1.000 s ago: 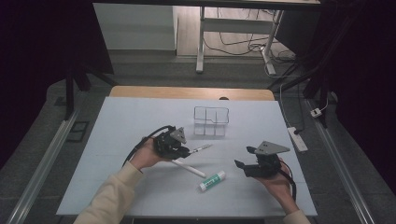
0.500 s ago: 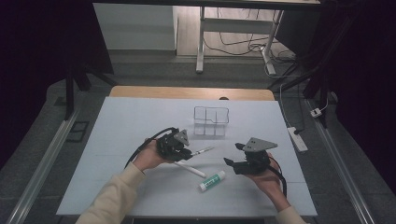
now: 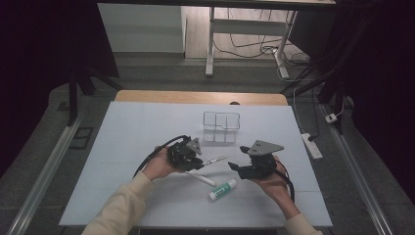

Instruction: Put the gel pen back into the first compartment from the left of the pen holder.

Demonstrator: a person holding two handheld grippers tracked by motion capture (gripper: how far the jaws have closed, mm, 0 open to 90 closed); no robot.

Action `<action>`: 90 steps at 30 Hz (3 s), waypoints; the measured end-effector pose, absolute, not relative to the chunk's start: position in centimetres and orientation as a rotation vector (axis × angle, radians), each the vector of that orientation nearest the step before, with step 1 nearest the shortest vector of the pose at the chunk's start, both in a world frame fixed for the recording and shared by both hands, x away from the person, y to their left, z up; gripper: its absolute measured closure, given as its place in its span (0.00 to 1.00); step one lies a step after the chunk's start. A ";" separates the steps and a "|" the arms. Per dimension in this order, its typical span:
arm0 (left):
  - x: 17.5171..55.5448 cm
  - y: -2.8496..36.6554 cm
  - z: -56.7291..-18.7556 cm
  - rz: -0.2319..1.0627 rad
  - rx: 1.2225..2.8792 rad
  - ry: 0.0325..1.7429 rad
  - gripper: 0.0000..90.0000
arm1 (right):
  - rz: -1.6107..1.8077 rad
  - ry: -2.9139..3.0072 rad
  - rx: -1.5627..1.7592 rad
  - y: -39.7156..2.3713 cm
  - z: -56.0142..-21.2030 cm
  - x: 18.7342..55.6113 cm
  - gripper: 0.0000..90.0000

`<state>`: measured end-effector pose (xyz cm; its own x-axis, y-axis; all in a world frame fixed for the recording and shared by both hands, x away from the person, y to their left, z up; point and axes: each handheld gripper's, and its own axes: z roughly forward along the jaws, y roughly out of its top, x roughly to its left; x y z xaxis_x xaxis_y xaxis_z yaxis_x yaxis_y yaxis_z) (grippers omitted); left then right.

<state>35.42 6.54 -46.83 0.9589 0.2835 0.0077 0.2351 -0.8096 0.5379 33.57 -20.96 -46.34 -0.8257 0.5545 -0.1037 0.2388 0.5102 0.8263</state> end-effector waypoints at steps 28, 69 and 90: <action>34.6 4.5 -47.1 0.133 2.608 0.330 0.88 | 1.103 2.531 0.459 -17.1 -46.7 33.3 0.38; 33.9 3.5 -46.8 0.096 2.621 0.252 0.88 | 0.782 2.654 0.172 -14.8 -48.6 32.5 0.73; 34.6 5.6 -45.7 0.224 2.408 0.432 0.55 | 0.841 2.638 0.174 -15.8 -48.3 32.9 0.87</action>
